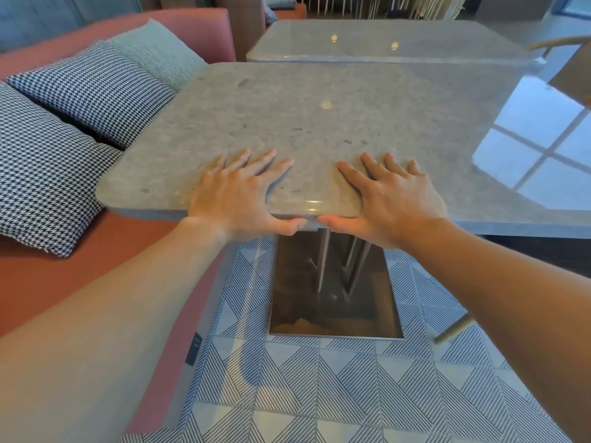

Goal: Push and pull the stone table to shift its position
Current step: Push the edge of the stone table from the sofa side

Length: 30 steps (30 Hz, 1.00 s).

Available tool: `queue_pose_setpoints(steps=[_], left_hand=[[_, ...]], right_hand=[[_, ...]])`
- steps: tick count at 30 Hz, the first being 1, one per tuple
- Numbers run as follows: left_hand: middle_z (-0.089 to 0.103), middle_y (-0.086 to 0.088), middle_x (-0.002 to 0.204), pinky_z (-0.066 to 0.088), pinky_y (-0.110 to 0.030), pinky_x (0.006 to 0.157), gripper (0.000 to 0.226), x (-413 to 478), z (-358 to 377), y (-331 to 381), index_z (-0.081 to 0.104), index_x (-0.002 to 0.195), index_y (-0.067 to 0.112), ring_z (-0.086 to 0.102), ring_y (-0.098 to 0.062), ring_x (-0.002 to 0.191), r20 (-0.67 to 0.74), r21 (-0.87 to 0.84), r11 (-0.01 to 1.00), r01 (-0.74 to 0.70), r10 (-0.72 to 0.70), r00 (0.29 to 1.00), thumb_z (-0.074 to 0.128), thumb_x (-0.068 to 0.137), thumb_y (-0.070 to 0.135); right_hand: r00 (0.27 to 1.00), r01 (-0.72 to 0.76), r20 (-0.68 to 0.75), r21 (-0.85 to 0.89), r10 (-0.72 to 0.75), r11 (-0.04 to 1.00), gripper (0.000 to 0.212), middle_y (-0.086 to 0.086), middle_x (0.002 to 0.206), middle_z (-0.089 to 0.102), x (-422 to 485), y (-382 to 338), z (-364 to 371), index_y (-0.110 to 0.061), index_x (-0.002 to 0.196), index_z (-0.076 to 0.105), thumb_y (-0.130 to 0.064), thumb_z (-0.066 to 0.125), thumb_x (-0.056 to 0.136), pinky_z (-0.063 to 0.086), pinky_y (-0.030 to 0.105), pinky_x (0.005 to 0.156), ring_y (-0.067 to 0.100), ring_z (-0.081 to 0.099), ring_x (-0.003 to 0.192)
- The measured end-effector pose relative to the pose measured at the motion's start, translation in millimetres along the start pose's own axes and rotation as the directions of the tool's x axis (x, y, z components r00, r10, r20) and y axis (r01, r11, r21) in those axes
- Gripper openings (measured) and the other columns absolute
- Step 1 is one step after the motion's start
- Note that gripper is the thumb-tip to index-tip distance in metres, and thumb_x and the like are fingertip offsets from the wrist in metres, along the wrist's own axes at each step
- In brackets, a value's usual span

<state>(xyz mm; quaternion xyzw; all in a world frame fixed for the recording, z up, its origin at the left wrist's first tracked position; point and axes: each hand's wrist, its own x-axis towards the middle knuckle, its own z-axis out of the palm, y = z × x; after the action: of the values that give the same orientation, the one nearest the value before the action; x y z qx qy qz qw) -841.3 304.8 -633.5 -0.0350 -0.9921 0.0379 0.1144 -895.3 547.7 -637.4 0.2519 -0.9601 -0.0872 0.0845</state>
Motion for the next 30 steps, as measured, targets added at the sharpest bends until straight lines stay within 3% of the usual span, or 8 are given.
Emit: queue_pose_setpoints(steps=[12,22,30], left_hand=[[0.030,0.011,0.175,0.028,-0.054,0.129,0.125,8,4,-11,0.029,0.165,0.048,0.036,-0.028,0.162,-0.022,-0.004,1.000,-0.010,0.010,1.000,0.021,0.054,0.105],[0.033,0.010,0.174,0.031,-0.054,0.128,0.125,16,9,-22,0.031,0.164,0.048,0.038,-0.029,0.160,-0.041,-0.005,1.000,-0.026,0.026,0.999,0.022,0.054,0.107],[0.033,0.011,0.174,0.030,-0.054,0.129,0.125,21,11,-30,0.031,0.163,0.049,0.038,-0.028,0.160,-0.048,-0.010,1.000,-0.030,0.029,0.998,0.020,0.053,0.108]], right_hand=[[1.000,-0.012,0.004,0.017,0.012,1.000,0.133,0.009,0.174,0.025,9,-8,-4,-0.036,0.166,0.011,-0.104,-0.020,0.057,0.029,0.066,0.122,0.044,0.027,0.158],[1.000,-0.017,-0.018,0.008,0.017,1.000,0.127,0.010,0.172,0.030,18,-13,-2,-0.034,0.166,0.015,-0.105,-0.009,0.063,0.033,0.066,0.119,0.044,0.031,0.155],[0.999,-0.022,-0.030,-0.006,0.022,1.000,0.127,0.012,0.171,0.032,28,-17,2,-0.034,0.166,0.016,-0.106,-0.010,0.065,0.034,0.067,0.118,0.046,0.033,0.154]])
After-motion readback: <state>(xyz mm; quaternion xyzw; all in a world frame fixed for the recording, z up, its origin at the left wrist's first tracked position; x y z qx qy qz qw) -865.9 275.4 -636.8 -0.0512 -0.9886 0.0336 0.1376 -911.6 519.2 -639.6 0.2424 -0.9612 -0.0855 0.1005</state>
